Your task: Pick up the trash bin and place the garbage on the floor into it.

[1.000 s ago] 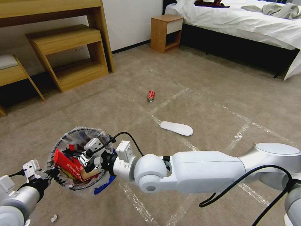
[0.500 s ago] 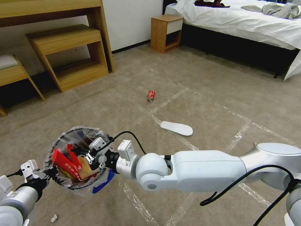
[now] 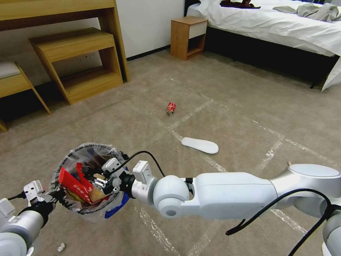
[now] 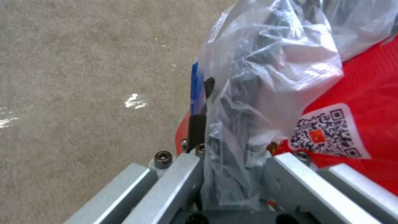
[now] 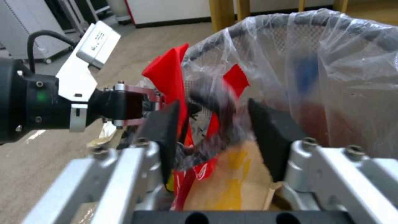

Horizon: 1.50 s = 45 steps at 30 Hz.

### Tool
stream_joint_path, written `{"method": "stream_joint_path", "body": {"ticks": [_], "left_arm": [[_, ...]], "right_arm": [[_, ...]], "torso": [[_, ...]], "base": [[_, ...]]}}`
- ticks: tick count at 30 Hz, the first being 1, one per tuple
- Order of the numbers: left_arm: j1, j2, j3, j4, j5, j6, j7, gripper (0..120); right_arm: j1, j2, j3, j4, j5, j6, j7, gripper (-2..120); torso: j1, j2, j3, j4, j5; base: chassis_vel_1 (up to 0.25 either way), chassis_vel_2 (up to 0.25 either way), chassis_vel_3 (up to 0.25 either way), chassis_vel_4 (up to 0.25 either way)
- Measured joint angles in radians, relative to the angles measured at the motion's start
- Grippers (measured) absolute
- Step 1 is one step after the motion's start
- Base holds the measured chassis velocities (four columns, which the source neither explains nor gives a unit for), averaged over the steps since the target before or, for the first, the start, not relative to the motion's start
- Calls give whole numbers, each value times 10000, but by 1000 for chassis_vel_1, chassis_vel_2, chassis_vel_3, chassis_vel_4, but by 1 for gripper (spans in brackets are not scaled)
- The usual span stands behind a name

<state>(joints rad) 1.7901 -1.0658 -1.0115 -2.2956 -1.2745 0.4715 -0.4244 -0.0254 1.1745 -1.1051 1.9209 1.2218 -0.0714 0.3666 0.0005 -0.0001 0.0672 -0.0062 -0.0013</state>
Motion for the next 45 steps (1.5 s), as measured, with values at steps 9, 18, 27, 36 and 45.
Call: {"method": "stream_joint_path", "body": {"ticks": [9, 18, 27, 36, 45], "left_arm": [[23, -29, 3, 13, 40, 0, 6, 0], [19, -60, 43, 32, 81, -8, 14, 0], [25, -133, 78, 69, 149, -58, 25, 0], [-11, -196, 85, 152, 296, -85, 95, 0], [-19, -199, 25, 182, 299, -104, 108, 0]], "right_arm": [[-44, -16, 17, 1, -31, -5, 3, 76], [-96, -24, 21, 14, -62, -5, 4, 99], [-259, 99, 100, -83, -210, 132, 0, 100], [-642, 413, 1275, -407, -325, 1657, -975, 100], [-922, 482, 3280, -592, -784, 2824, -2151, 100]], "torso": [[-1, 0, 0, 0, 0], [0, 0, 0, 0, -1], [0, 0, 0, 0, -1], [0, 0, 0, 2, -1], [0, 0, 0, -1, 0]], "base": [[0, 0, 0, 0], [0, 0, 0, 0], [0, 0, 0, 0], [0, 0, 0, 0], [0, 0, 0, 0]]}}
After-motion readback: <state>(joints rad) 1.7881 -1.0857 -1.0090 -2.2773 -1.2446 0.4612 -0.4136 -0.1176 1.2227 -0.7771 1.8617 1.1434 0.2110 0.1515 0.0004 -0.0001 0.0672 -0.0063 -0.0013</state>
